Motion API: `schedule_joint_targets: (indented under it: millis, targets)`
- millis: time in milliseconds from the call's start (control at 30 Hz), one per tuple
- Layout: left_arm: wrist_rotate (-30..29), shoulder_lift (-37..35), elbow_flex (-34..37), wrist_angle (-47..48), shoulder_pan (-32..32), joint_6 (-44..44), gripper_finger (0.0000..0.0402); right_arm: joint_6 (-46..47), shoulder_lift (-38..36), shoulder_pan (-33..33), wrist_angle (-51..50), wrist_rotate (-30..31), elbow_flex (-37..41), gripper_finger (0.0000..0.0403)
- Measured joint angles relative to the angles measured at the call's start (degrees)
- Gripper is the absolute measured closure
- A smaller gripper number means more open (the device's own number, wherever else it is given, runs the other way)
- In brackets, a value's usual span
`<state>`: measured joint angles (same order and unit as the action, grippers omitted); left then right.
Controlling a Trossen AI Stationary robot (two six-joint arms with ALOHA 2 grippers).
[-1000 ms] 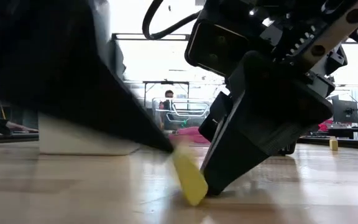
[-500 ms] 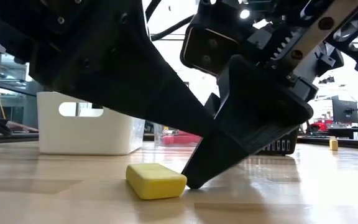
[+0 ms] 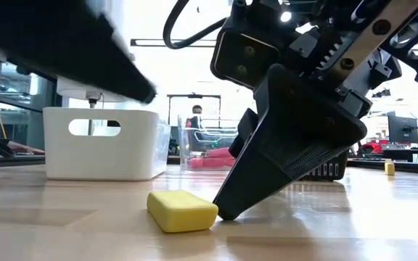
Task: Pick & Place School Supplies
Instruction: Put the bottom left yellow eraser into the black bin
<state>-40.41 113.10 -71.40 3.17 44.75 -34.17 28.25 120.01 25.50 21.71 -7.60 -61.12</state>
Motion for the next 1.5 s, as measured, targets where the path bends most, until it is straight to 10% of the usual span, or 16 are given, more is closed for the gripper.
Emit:
schedule_joint_targets:
  millis: [633,933,1500]
  targets:
    - [7.9,0.1,0.0,6.4,-0.1,33.1,0.0318,1.7,-0.2,0.0,-1.0,-6.3,0.0,0.0326]
    - [5.1,0.1,0.0,6.0,-0.7,35.8,0.0291,8.0,-2.5,0.9,-4.7,-9.9,0.2,0.0305]
    - [22.2,-2.6,0.0,7.6,-6.7,38.6,0.0291,20.6,-9.2,14.7,-14.0,11.6,0.2,0.0325]
